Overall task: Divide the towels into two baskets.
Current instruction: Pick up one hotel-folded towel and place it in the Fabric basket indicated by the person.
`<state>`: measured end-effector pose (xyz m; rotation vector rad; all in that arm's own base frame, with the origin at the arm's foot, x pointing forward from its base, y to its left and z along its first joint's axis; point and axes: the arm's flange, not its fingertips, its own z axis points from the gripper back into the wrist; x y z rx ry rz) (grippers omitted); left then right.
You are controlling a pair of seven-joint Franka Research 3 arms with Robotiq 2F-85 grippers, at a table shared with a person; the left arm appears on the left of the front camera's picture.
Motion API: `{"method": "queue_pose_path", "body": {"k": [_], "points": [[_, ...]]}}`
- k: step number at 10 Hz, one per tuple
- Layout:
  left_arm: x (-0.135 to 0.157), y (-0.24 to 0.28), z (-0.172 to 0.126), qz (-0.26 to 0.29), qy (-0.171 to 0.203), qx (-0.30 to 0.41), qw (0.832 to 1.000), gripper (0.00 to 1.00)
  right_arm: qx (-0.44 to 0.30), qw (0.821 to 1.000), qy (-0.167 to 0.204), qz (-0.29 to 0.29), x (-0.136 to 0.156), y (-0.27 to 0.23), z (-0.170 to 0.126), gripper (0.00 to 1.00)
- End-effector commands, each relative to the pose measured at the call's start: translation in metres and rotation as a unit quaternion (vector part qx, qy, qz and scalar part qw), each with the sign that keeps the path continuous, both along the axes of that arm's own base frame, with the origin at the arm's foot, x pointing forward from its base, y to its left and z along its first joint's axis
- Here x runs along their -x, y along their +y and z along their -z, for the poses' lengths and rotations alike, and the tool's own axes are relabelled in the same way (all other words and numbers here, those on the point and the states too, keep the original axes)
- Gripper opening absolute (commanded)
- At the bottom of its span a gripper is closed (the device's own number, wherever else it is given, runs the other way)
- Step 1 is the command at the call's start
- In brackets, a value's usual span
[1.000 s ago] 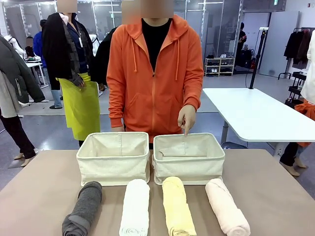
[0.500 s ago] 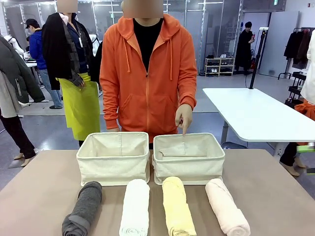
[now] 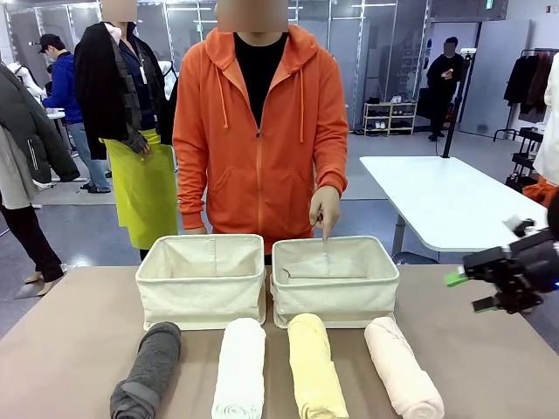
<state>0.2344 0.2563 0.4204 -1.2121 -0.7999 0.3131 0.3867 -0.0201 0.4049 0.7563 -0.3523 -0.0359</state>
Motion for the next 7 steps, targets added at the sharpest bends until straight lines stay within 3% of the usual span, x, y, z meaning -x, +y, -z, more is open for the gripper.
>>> {"method": "queue_pose_path", "body": {"k": [1, 7], "points": [[0.002, 0.002, -0.003, 0.000, -0.010, 0.005, 1.000, 1.00, 0.067, 0.998, 0.009, -0.010, 0.043, 0.055, 0.024, 1.00], [0.002, 0.002, -0.003, 0.000, -0.010, 0.005, 1.000, 1.00, 0.175, 0.982, 0.027, -0.070, 0.059, 0.116, 0.059, 1.00]]}}
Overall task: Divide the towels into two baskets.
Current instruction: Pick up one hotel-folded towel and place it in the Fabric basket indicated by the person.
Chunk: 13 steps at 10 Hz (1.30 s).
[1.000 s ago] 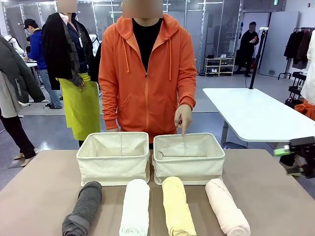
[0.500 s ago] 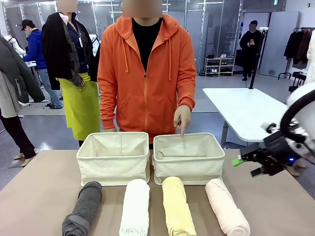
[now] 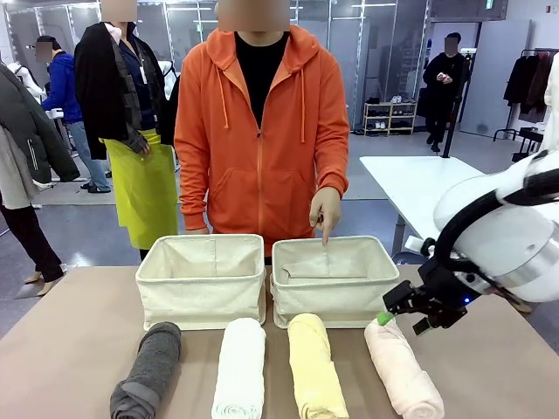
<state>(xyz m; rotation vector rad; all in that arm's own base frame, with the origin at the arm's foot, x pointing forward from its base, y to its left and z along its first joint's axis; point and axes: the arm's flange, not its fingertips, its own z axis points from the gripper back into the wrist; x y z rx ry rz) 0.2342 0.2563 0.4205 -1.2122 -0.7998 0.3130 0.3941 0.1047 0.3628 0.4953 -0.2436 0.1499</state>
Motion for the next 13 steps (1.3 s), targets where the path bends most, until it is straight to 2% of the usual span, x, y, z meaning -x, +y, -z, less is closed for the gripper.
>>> {"method": "queue_pose_path", "body": {"k": [1, 9, 10, 13], "points": [[0.002, 0.002, -0.003, 0.000, -0.010, 0.005, 1.000, 1.00, 0.047, 0.999, 0.001, 0.009, 0.067, -0.005, 0.023, 1.00], [0.002, 0.002, -0.003, 0.000, -0.010, 0.005, 1.000, 1.00, 0.115, 0.993, 0.010, -0.029, 0.082, 0.017, 0.066, 1.00], [0.002, 0.002, -0.003, 0.000, -0.010, 0.005, 1.000, 1.00, 0.127, 0.991, -0.001, -0.034, 0.084, 0.018, 0.069, 0.97], [0.002, 0.002, -0.003, 0.000, -0.010, 0.005, 1.000, 1.00, 0.135, 0.990, -0.008, -0.047, 0.087, 0.018, 0.071, 0.67]]}}
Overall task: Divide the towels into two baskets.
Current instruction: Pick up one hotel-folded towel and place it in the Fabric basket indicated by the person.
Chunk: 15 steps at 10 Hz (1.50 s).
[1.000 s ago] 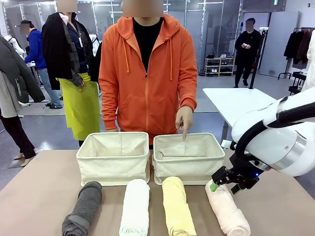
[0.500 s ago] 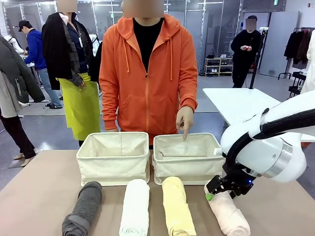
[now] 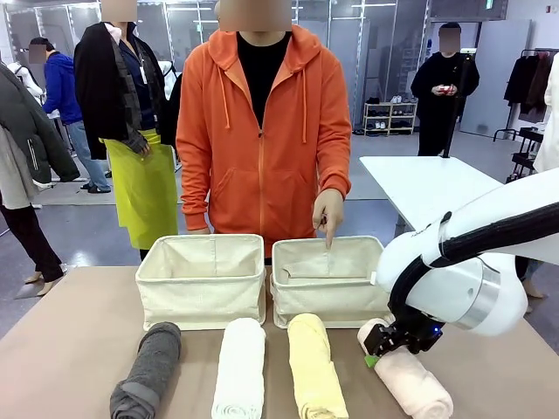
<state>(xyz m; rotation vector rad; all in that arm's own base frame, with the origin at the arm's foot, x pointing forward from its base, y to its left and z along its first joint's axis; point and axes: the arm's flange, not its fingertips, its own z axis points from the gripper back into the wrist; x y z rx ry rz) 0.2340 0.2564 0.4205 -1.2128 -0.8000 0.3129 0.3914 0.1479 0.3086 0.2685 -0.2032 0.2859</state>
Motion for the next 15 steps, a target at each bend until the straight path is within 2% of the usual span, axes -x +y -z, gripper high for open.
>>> {"method": "queue_pose_path", "body": {"k": [1, 3, 5, 8, 10, 11, 15], "points": [[0.002, 0.002, -0.003, 0.000, -0.010, 0.005, 1.000, 1.00, 0.018, 1.000, -0.008, 0.006, 0.085, -0.026, 0.016, 0.57], [0.002, 0.002, -0.003, 0.000, -0.010, 0.005, 1.000, 1.00, 0.022, 1.000, -0.006, 0.000, 0.089, -0.024, 0.010, 0.37], [0.002, 0.002, -0.003, 0.000, -0.010, 0.005, 1.000, 1.00, 0.030, 0.999, -0.016, -0.033, 0.093, -0.016, -0.016, 0.37], [0.002, 0.002, -0.003, 0.000, -0.010, 0.005, 1.000, 1.00, 0.060, 0.983, -0.048, -0.166, 0.100, 0.014, -0.072, 0.37], [0.002, 0.002, -0.003, 0.000, -0.010, 0.005, 1.000, 1.00, 0.068, 0.973, -0.054, -0.215, 0.103, 0.022, -0.087, 0.37], [0.002, 0.002, -0.003, 0.000, -0.010, 0.005, 1.000, 1.00, 0.072, 0.984, -0.039, -0.159, 0.049, 0.047, -0.076, 0.37], [0.002, 0.002, -0.003, 0.000, -0.010, 0.005, 1.000, 1.00, 0.072, 0.984, -0.039, -0.159, 0.049, 0.047, -0.076, 0.37]]}}
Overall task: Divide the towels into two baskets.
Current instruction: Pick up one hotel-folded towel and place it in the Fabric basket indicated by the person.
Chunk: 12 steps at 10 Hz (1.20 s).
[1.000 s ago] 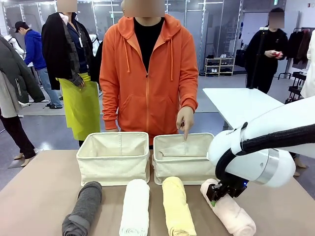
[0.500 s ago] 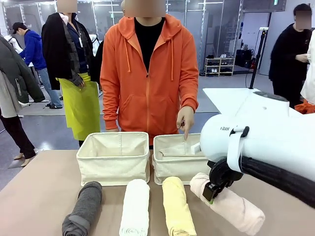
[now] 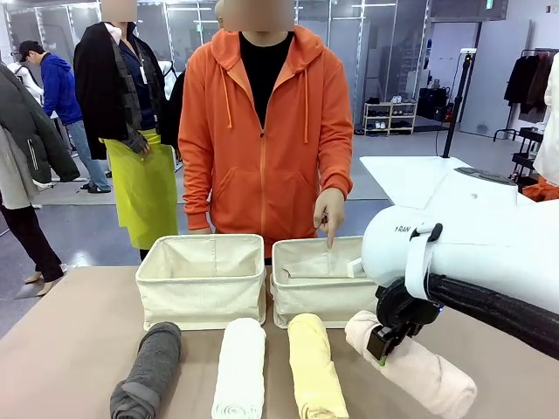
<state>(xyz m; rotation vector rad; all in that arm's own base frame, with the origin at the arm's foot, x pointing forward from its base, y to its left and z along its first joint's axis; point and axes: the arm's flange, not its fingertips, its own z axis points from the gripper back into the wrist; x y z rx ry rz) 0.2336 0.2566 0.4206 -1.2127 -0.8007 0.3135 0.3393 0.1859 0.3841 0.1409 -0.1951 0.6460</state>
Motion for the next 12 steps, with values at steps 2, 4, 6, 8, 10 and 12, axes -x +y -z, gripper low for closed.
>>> {"method": "queue_pose_path", "body": {"k": [2, 4, 6, 8, 10, 12], "points": [[0.001, 0.002, -0.003, 0.000, -0.010, 0.005, 1.000, 1.00, 0.000, 1.000, 0.000, 0.000, 0.000, 0.000, 0.000, 0.38], [0.001, 0.002, -0.003, 0.000, -0.010, 0.005, 1.000, 1.00, 0.032, 0.988, -0.060, -0.139, -0.008, 0.010, -0.037, 0.38], [0.001, 0.002, -0.003, 0.000, -0.010, 0.005, 1.000, 1.00, 0.063, 0.965, -0.085, -0.238, -0.031, 0.017, -0.070, 0.38], [0.001, 0.002, -0.003, 0.000, -0.010, 0.005, 1.000, 1.00, 0.080, 0.931, -0.129, -0.330, -0.052, 0.031, -0.102, 0.38], [0.001, 0.002, -0.003, 0.000, -0.010, 0.005, 1.000, 1.00, 0.117, 0.899, -0.193, -0.376, -0.084, 0.060, -0.125, 0.38], [0.001, 0.002, -0.003, 0.000, -0.010, 0.005, 1.000, 1.00, 0.138, 0.869, -0.222, -0.420, -0.121, 0.083, -0.125, 0.38]]}}
